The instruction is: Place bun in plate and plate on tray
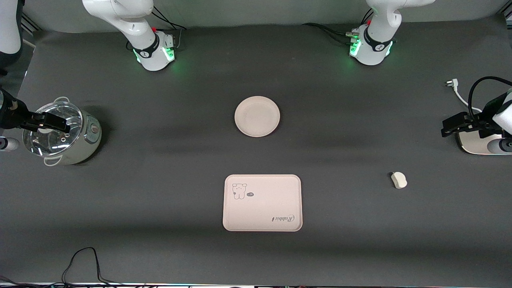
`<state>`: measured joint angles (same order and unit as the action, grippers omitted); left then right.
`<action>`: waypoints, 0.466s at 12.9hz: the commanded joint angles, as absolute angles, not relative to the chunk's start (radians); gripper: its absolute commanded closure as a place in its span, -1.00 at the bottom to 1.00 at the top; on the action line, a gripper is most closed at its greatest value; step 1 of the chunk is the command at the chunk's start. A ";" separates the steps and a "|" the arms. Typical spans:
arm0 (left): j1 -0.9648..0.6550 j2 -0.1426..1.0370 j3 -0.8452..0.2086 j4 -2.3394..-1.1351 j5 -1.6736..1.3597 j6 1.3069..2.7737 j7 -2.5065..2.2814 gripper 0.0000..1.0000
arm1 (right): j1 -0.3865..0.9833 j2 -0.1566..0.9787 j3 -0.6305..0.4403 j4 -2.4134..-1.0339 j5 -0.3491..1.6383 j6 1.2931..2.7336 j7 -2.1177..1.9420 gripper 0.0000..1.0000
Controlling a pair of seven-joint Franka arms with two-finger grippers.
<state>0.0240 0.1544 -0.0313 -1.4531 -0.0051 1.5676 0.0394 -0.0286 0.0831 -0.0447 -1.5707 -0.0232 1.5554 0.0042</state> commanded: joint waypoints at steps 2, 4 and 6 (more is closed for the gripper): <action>0.026 0.181 -0.028 -1.411 -0.020 1.545 0.058 -1.00 | -0.031 0.061 -0.040 -1.591 -0.043 1.562 -0.003 -1.00; 0.022 0.202 -0.028 -1.414 -0.018 1.571 0.060 -1.00 | -0.032 0.061 -0.040 -1.591 -0.038 1.560 -0.003 -1.00; 0.011 0.277 -0.029 -1.460 0.009 1.642 0.051 -1.00 | -0.032 0.061 -0.041 -1.591 -0.037 1.560 -0.003 -1.00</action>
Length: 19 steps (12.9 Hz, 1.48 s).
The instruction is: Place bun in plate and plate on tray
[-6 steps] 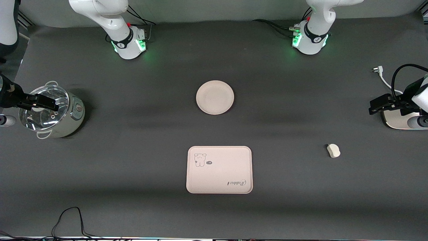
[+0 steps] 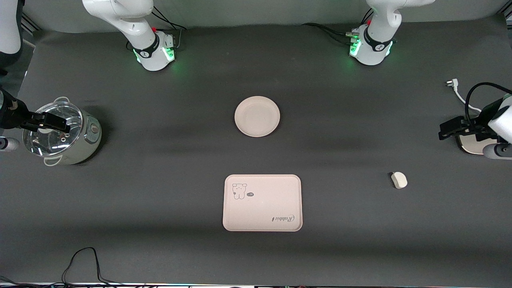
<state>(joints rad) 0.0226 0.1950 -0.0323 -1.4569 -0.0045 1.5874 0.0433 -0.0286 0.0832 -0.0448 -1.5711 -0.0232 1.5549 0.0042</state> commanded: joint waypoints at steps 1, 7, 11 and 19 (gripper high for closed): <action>0.014 0.323 -0.028 -1.477 0.014 1.726 0.042 -1.00 | -0.032 0.061 -0.041 -1.592 -0.035 1.560 -0.003 -1.00; 0.028 0.474 -0.026 -1.817 0.015 2.347 0.011 -1.00 | -0.032 0.061 -0.041 -1.592 -0.035 1.559 -0.003 -1.00; 0.041 0.547 -0.017 -1.862 0.017 2.445 0.011 -1.00 | -0.032 0.061 -0.041 -1.594 -0.035 1.559 -0.003 -1.00; 0.041 0.589 -0.005 -1.878 0.014 2.450 -0.034 -0.34 | -0.032 0.061 -0.041 -1.594 -0.035 1.559 -0.003 -1.00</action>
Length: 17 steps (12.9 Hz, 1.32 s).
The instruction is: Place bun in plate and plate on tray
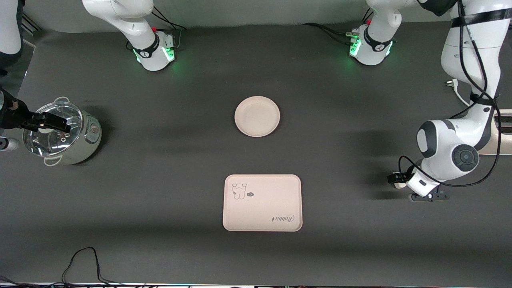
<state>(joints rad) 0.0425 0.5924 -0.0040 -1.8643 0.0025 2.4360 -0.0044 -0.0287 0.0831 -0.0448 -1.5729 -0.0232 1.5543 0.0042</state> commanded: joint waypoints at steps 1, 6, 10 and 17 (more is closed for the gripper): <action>0.041 0.594 -0.005 -1.878 0.014 2.445 -0.034 0.20 | -0.032 0.063 -0.041 -1.594 -0.035 1.559 -0.003 -1.00; 0.025 0.543 -0.012 -1.864 0.015 2.378 0.011 1.00 | -0.032 0.061 -0.041 -1.594 -0.035 1.559 -0.003 -1.00; -0.072 0.350 -0.066 -1.798 -0.012 2.081 -0.055 1.00 | -0.032 0.063 -0.041 -1.594 -0.035 1.559 -0.003 -1.00; -0.419 0.225 -0.198 -1.764 -0.104 1.946 -0.659 1.00 | -0.034 0.063 -0.043 -1.595 -0.034 1.559 -0.003 -1.00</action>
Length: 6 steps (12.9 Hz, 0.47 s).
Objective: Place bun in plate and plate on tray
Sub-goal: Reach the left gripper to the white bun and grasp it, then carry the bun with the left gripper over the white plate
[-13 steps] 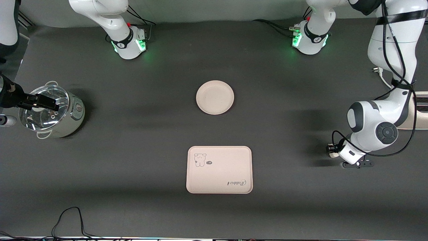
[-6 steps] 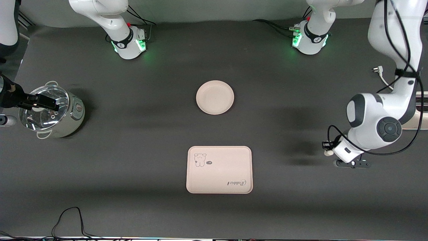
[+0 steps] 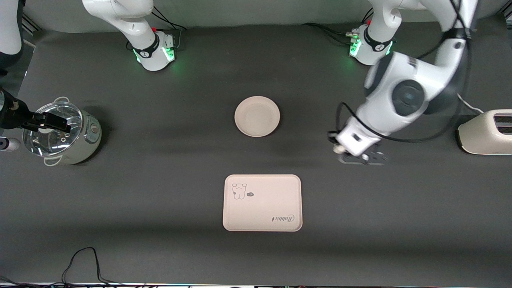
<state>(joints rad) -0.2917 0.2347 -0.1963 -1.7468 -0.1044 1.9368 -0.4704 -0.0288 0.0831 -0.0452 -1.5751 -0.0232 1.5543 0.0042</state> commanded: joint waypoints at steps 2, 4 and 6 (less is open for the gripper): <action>-0.556 0.268 -0.198 -1.772 -0.062 2.001 -0.794 1.00 | -0.034 0.063 -0.043 -1.595 -0.034 1.559 -0.003 -1.00; -0.652 0.334 -0.198 -1.802 0.026 2.087 -0.929 1.00 | -0.034 0.063 -0.043 -1.595 -0.034 1.559 -0.003 -1.00; -0.705 0.408 -0.198 -1.804 0.038 2.140 -0.989 1.00 | -0.034 0.063 -0.043 -1.595 -0.035 1.559 -0.003 -1.00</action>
<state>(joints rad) -0.6684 0.3441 -0.2180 -1.8067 0.0122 2.0936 -0.9358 -0.0291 0.0831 -0.0465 -1.5779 -0.0232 1.5543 0.0042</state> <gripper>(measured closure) 0.921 0.000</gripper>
